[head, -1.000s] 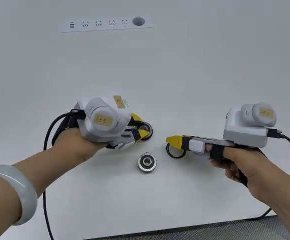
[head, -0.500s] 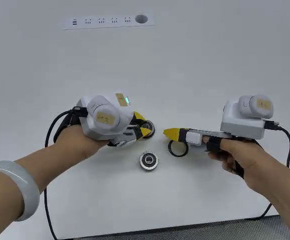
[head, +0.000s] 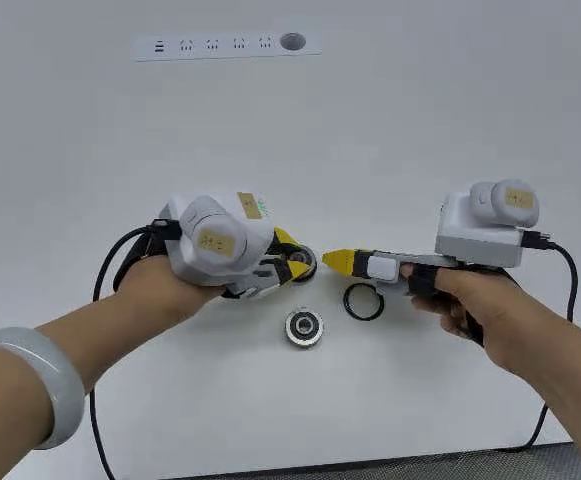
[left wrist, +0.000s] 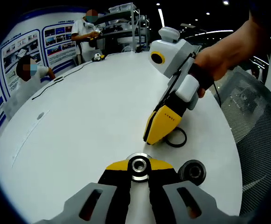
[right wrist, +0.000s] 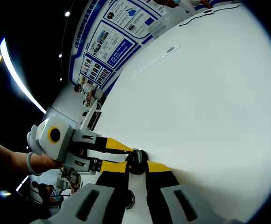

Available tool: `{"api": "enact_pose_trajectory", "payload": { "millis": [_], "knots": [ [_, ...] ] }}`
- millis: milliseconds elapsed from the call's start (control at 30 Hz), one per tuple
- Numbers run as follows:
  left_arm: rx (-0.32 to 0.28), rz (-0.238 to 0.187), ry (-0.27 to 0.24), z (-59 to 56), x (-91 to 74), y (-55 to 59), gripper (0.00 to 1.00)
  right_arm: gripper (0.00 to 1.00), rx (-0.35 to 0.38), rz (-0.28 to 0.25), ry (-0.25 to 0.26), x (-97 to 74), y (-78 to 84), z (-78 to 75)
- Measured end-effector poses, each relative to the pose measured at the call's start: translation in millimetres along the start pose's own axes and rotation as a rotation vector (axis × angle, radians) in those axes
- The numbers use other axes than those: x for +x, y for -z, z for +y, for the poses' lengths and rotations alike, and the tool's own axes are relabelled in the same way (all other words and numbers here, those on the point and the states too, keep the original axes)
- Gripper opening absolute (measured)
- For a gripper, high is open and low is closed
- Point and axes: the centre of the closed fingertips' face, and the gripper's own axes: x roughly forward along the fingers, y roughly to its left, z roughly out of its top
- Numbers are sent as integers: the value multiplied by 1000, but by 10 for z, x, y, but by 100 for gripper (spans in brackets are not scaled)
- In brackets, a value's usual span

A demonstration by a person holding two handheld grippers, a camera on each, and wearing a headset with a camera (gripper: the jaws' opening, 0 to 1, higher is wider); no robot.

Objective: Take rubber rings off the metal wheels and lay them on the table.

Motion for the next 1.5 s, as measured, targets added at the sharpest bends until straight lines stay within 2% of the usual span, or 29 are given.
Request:
{"api": "enact_pose_trajectory", "payload": {
  "millis": [400, 1033, 1500],
  "knots": [
    [-10, -10, -2, 4, -1, -1, 13, 21, -21, 34, -26, 144, -3, 14],
    [-22, -27, -6, 7, -2, -2, 13, 22, -33, 127, -50, 261, 26, 9],
    [-23, -33, -4, 3, 0, -4, 13, 22, -33, 160, -69, 240, 66, 27]
  ]
}}
